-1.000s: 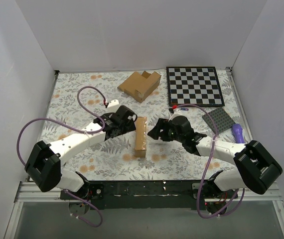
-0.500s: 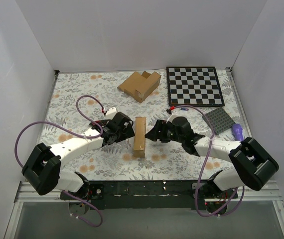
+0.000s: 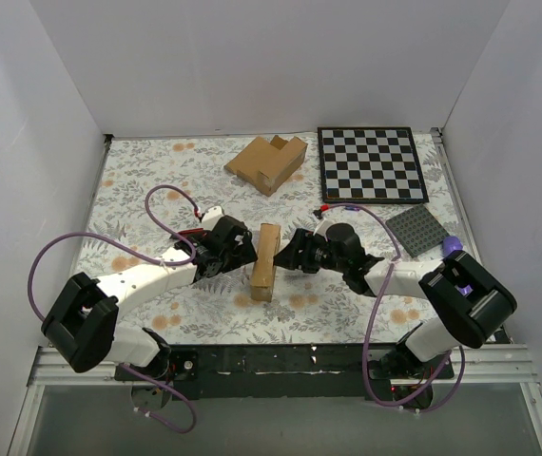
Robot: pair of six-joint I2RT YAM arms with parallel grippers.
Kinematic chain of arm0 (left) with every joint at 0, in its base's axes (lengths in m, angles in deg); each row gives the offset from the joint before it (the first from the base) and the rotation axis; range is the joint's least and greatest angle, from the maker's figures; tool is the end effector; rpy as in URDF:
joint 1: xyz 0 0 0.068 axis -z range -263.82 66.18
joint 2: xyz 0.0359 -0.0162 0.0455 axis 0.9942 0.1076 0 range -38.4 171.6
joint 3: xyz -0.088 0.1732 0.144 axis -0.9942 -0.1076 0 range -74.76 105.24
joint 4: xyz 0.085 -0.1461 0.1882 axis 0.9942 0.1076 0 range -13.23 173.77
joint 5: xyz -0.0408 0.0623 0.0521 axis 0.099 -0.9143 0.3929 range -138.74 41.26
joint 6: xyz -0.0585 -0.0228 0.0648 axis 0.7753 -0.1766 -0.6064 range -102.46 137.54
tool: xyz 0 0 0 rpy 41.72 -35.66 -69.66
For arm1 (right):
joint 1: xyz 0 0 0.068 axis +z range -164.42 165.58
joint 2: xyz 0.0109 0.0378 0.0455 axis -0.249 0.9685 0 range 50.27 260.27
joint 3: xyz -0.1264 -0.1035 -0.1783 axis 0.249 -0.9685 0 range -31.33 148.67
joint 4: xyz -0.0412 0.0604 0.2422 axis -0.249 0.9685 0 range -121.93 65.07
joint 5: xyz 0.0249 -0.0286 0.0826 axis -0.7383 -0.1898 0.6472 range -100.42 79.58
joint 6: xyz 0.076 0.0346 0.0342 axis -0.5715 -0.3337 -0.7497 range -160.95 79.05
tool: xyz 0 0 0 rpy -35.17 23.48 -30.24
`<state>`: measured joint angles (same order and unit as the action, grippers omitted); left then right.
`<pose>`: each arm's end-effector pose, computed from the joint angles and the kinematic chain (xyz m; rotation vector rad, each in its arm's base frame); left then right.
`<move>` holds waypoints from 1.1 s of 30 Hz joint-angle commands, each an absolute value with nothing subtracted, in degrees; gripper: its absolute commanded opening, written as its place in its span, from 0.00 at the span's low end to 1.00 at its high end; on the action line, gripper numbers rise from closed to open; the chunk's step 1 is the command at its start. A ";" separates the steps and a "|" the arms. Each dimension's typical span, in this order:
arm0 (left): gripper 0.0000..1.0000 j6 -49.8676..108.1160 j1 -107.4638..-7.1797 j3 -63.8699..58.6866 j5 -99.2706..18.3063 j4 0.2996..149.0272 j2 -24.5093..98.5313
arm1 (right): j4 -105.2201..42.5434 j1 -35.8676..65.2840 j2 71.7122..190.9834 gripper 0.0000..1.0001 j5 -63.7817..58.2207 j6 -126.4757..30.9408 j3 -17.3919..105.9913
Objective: Unpack the express box
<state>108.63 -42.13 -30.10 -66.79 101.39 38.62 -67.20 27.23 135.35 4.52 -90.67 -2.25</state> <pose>0.2268 -0.1685 0.1375 -1.1873 2.2914 -0.5361 0.2281 0.2307 0.1286 -0.0430 2.1557 1.2577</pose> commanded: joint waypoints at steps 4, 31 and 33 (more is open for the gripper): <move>0.87 108.16 -41.81 -30.38 -66.84 101.63 35.17 | -75.35 27.33 137.63 0.77 5.49 -95.36 -3.74; 0.89 93.75 -36.63 -4.63 -70.63 117.20 49.93 | -80.98 26.71 142.02 0.75 5.14 -99.31 -7.87; 0.90 93.31 -36.19 -4.01 -71.33 117.63 50.90 | -80.89 26.71 142.11 0.75 5.05 -99.31 -7.95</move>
<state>95.41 -37.39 -7.32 -68.36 113.48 51.05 -81.80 26.77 141.07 6.00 -100.57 -6.89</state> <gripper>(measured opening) 0.894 0.751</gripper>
